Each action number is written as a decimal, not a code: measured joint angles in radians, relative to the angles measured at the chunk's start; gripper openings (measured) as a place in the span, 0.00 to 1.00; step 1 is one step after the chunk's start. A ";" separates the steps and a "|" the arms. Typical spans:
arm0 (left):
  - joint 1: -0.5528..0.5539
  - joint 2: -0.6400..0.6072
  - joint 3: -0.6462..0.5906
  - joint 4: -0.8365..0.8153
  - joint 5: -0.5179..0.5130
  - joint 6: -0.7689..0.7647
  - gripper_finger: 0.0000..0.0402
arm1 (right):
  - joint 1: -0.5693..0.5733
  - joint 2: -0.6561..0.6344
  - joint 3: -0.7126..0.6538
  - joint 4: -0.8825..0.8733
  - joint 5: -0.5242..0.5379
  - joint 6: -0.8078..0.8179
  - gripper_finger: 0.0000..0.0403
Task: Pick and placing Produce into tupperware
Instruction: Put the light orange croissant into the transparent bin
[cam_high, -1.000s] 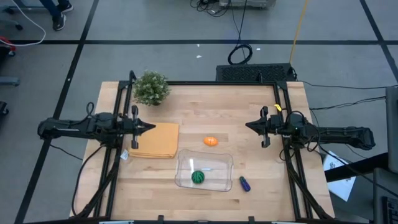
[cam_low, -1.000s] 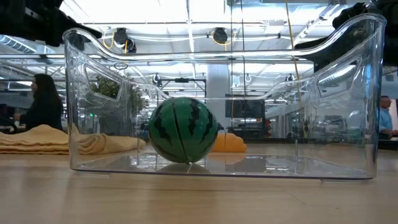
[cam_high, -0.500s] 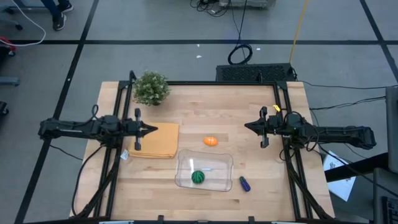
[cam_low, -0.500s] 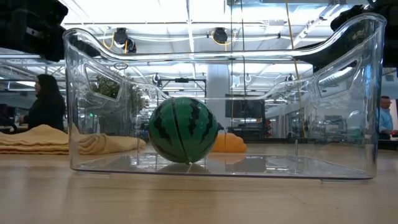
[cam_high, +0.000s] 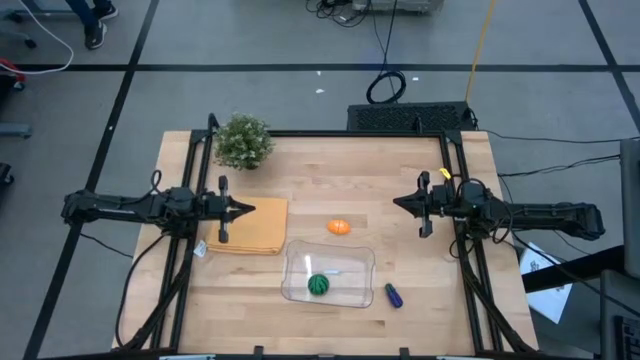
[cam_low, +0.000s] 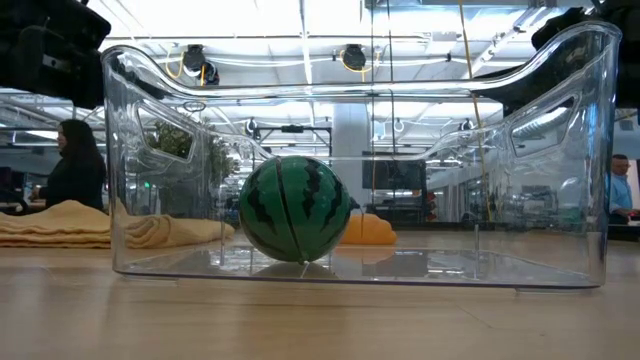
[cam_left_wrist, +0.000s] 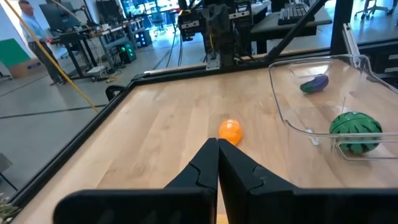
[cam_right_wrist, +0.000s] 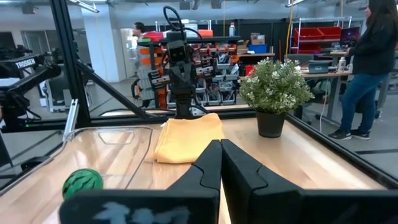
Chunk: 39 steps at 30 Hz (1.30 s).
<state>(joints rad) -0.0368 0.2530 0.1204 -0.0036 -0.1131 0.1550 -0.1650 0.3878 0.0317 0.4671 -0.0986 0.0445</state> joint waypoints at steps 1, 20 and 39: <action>0.000 0.000 0.000 0.000 0.000 0.000 0.03 | 0.000 0.000 0.000 0.000 0.000 -0.006 0.00; 0.000 0.002 0.000 -0.001 0.000 -0.003 0.04 | 0.000 0.045 0.023 0.068 0.000 0.059 0.06; 0.000 0.002 0.000 0.000 0.000 0.000 0.03 | 0.000 0.405 0.237 0.216 0.026 0.026 0.00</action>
<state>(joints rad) -0.0368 0.2550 0.1204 -0.0040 -0.1135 0.1551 -0.1650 0.7925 0.2692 0.6827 -0.0723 0.0703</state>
